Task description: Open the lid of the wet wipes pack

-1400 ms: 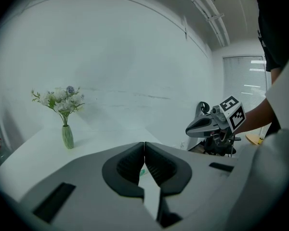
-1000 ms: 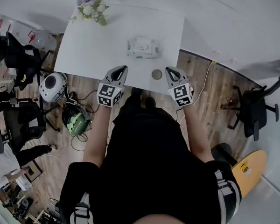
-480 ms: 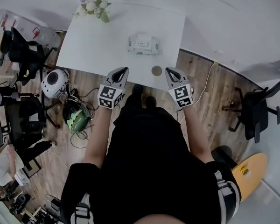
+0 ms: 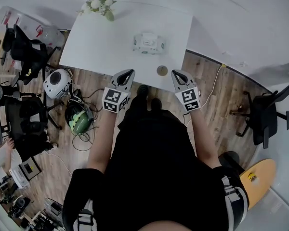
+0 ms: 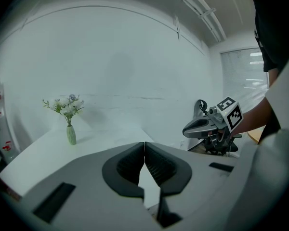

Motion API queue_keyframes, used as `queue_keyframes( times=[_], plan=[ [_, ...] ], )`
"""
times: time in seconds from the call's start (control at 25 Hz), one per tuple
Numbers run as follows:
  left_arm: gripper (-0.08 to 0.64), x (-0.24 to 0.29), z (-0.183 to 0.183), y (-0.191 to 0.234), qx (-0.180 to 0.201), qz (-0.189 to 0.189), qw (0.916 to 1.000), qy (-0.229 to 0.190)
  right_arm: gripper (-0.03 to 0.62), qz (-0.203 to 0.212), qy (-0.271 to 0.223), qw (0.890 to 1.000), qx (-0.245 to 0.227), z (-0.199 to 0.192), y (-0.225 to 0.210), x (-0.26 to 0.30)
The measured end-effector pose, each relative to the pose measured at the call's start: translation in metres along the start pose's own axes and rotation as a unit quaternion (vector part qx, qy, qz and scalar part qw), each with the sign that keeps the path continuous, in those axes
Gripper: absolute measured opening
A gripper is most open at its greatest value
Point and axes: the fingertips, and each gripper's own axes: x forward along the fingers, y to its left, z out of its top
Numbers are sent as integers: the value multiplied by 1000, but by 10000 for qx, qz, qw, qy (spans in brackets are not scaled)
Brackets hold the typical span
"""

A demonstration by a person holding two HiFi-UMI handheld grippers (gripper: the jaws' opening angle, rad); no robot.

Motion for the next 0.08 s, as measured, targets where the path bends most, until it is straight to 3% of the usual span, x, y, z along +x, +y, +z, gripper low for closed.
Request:
queue_keyframes(
  times=[0.08],
  plan=[
    [23,-1,0,-1,-1,8,10000,-21,15,-3,-2,10000,0,-1,1,-2]
  ],
)
